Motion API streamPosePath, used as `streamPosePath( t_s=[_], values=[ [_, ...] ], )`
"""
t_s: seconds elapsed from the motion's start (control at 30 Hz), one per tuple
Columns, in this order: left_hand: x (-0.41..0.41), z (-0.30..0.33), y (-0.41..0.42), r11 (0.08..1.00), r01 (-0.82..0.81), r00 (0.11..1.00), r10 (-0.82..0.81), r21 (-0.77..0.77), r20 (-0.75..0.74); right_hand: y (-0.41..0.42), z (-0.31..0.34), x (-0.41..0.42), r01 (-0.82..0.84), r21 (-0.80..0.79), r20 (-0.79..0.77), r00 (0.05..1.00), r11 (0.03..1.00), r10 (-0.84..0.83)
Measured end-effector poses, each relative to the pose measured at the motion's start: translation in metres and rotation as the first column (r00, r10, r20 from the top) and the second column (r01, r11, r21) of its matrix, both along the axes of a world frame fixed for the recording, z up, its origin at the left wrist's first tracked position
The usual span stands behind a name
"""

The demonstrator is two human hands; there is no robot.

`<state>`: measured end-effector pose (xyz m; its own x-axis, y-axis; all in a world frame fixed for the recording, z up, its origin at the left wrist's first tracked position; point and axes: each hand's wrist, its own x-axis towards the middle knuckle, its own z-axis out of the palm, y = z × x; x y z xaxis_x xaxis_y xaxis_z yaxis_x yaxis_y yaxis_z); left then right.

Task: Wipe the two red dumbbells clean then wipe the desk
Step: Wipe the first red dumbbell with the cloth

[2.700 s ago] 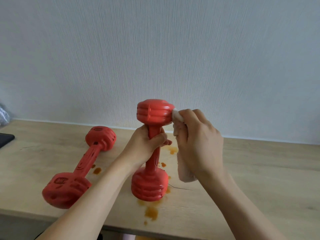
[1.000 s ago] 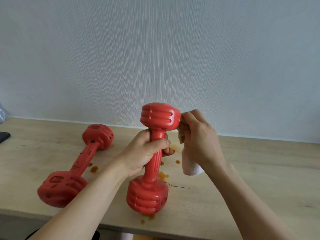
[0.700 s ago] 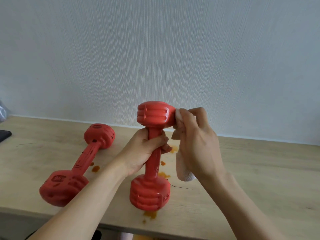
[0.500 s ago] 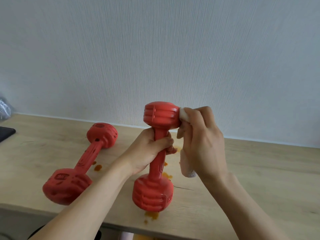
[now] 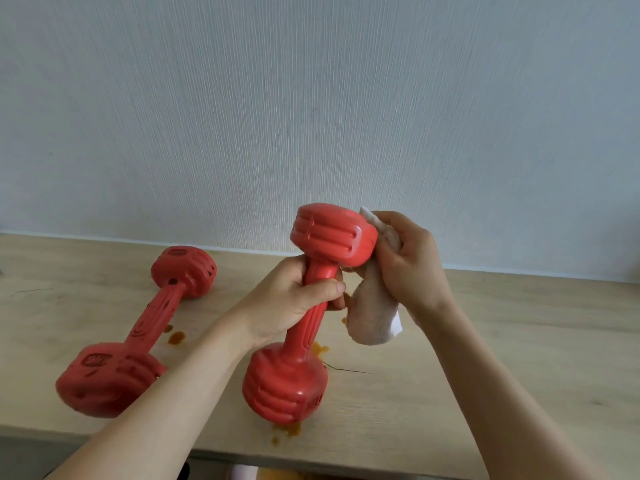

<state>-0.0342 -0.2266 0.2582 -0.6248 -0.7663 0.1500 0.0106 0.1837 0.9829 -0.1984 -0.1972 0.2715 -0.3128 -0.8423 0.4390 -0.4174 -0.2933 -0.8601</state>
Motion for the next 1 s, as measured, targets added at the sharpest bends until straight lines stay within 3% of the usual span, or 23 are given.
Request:
streamPosePath(
  t_s=[0.1, 0.2, 0.33, 0.43, 0.53, 0.67, 0.9, 1.0],
  values=[
    [0.002, -0.001, -0.004, 0.961, -0.212, 0.964, 0.236, -0.176, 0.127, 0.003, -0.001, -0.003, -0.053, -0.021, 0.054, 0.997, 0.998, 0.054],
    [0.005, -0.004, -0.004, 0.931, -0.300, 0.939, 0.326, -0.208, 0.108, 0.005, 0.000, 0.004, -0.058, -0.034, -0.039, 0.998, 0.998, 0.056],
    [0.006, -0.003, -0.002, 0.949, -0.295, 0.944, 0.308, -0.114, 0.120, 0.006, 0.003, 0.010, -0.151, -0.047, -0.030, 0.988, 0.987, 0.150],
    [0.008, -0.003, -0.003, 0.972, -0.236, 0.971, 0.235, 0.024, 0.043, 0.008, 0.001, 0.003, -0.141, -0.032, 0.074, 0.987, 0.989, 0.143],
    [0.011, 0.000, -0.001, 0.994, -0.105, 0.994, 0.104, 0.011, 0.009, 0.003, -0.004, -0.002, -0.131, 0.064, 0.205, 0.972, 0.989, 0.115],
    [0.011, 0.003, -0.002, 1.000, -0.010, 0.996, 0.012, -0.023, 0.084, 0.000, -0.001, 0.005, -0.320, 0.088, 0.121, 0.944, 0.943, 0.309],
    [0.022, 0.007, -0.009, 0.932, -0.240, 0.928, 0.302, -0.270, 0.218, 0.005, 0.004, 0.005, -0.397, -0.012, 0.196, 0.899, 0.918, 0.391],
    [0.022, 0.004, -0.012, 0.902, -0.339, 0.892, 0.399, -0.268, 0.212, 0.007, 0.007, 0.013, -0.370, 0.008, 0.177, 0.915, 0.929, 0.363]
  ],
)
